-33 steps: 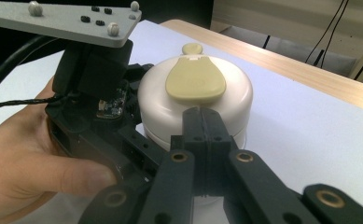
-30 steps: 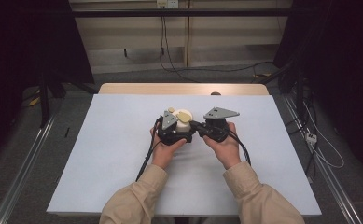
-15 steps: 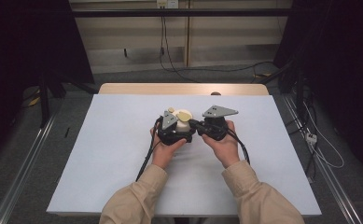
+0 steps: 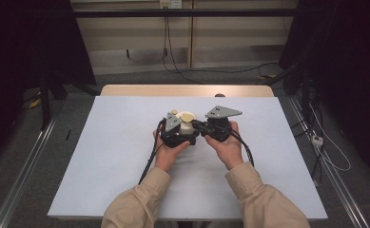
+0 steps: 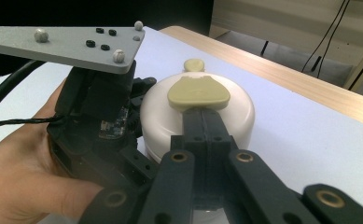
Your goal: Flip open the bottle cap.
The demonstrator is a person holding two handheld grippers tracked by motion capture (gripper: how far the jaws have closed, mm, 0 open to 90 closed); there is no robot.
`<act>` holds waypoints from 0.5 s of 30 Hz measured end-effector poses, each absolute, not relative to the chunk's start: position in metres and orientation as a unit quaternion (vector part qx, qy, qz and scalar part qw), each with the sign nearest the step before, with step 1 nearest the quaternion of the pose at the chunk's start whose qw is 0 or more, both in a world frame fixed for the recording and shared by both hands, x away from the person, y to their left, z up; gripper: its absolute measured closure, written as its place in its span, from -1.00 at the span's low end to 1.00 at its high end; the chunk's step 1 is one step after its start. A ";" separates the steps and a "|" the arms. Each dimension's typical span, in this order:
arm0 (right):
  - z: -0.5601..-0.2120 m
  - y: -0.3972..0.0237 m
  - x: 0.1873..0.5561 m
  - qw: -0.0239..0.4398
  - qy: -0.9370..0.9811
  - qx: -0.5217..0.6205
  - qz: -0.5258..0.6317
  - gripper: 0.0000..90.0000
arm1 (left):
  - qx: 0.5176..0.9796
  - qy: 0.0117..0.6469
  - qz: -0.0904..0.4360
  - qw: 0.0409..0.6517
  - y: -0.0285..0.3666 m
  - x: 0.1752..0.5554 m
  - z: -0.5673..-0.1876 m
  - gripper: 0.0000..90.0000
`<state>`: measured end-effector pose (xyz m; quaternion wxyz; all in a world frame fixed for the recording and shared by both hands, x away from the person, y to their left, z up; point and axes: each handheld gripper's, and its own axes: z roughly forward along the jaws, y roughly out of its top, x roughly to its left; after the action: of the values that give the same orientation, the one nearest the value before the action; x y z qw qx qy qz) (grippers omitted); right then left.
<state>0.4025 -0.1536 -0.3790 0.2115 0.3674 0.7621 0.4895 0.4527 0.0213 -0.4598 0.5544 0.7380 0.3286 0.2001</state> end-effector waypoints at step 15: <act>-0.374 -0.152 0.404 0.218 0.757 0.366 0.495 1.00 | 0.737 0.330 0.199 0.555 0.021 0.453 -0.460 -0.88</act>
<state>0.4043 -0.1519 -0.3735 0.2177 0.3656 0.7573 0.4954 0.4527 0.0211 -0.4599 0.5549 0.7372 0.3300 0.1994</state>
